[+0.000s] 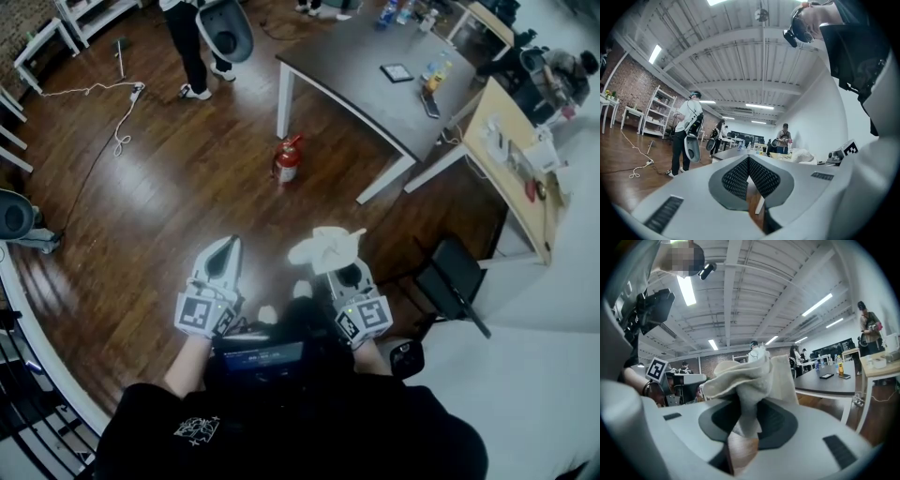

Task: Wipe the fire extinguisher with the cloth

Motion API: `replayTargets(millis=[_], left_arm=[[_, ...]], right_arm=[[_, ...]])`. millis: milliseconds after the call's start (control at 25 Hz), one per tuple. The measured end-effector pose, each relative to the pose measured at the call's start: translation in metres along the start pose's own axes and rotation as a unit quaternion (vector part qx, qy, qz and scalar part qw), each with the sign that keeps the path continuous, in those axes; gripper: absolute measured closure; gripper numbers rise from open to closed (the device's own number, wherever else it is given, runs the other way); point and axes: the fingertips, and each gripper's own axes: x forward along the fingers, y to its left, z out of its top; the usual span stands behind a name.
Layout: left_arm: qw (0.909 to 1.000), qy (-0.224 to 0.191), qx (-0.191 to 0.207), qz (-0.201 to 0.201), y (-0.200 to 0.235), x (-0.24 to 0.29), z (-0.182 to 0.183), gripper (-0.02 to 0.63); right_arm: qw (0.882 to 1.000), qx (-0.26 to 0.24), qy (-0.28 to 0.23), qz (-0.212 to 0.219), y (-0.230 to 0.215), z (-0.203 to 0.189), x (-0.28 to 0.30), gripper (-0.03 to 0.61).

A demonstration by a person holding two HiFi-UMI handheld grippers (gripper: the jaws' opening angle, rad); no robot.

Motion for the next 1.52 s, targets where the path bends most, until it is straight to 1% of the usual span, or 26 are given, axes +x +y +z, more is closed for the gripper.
replayTargets(millis=[80, 240, 480, 600, 680, 1240, 1520], left_arm=[[1.0000, 0.000, 0.000, -0.002, -0.009, -0.007, 0.001, 0.612], [1.0000, -0.003, -0.005, 0.006, -0.027, -0.011, 0.002, 0.612], [0.9996, 0.016, 0.018, 0.015, -0.062, 0.009, 0.001, 0.612], [0.9997, 0.013, 0.009, 0.017, -0.076, 0.021, 0.001, 0.612], [0.9998, 0.011, 0.005, 0.018, -0.079, 0.022, 0.001, 0.612], [0.9999, -0.001, 0.010, 0.013, -0.084, 0.023, 0.011, 0.612], [0.9997, -0.005, 0.016, 0.015, -0.084, 0.020, 0.015, 0.612]], right_arm=[[1.000, 0.002, -0.003, 0.000, 0.004, 0.004, -0.010, 0.460], [1.000, -0.001, -0.005, 0.010, 0.005, 0.011, -0.026, 0.460], [0.999, -0.009, 0.007, 0.037, -0.008, 0.023, -0.041, 0.460], [0.999, -0.018, 0.006, 0.049, -0.015, 0.026, -0.044, 0.462], [0.999, -0.017, 0.005, 0.049, -0.015, 0.026, -0.044, 0.460], [0.999, -0.012, 0.005, 0.038, -0.019, 0.027, -0.044, 0.463], [0.999, -0.015, 0.000, 0.040, -0.018, 0.029, -0.045, 0.463]])
